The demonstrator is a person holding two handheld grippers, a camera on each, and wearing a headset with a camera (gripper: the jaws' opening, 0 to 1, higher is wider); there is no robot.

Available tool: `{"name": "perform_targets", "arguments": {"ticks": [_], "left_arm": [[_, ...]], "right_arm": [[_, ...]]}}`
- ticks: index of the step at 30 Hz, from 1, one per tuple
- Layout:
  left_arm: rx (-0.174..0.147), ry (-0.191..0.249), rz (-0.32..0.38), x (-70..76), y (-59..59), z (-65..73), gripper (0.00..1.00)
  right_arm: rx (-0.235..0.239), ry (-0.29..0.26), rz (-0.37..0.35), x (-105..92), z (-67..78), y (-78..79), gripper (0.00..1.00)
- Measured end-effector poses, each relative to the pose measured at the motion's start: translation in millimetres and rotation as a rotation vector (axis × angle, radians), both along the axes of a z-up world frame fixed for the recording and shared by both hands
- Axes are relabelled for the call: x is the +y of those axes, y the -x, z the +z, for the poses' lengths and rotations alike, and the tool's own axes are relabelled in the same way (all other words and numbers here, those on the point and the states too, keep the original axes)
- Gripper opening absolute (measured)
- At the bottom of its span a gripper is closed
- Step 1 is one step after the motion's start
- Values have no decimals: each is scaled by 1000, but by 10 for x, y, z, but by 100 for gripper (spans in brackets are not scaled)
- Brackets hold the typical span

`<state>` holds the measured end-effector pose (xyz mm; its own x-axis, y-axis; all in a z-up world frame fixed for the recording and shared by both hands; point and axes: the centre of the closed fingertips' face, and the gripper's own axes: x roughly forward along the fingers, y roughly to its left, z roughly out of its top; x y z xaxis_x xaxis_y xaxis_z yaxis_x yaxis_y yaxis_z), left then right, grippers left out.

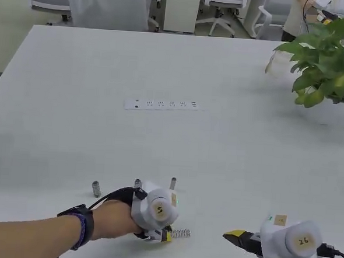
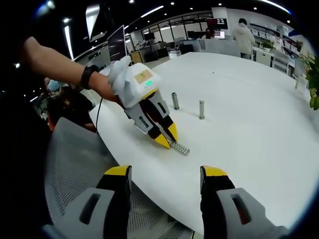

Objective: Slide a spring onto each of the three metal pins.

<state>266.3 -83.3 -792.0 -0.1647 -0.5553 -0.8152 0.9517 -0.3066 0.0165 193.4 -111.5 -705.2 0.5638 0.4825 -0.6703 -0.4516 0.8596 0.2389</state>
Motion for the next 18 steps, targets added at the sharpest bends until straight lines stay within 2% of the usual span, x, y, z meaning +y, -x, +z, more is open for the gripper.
{"name": "perform_targets", "arguments": {"ticks": [2,5,11,18], "left_arm": [[20,5,20,19,22,13,2],[27,16,53,60,-2,40,2],[52,51,132,151,-100,150,2],[46,79,180,344,-154,267,2]], "right_arm": [[-1,-1,2,7,1,3,54],[-1,0,7,16,-2,3,54],[-4,-8,9,33,0,-25,54],[-7,-19,18,69,4,-51,53]]}}
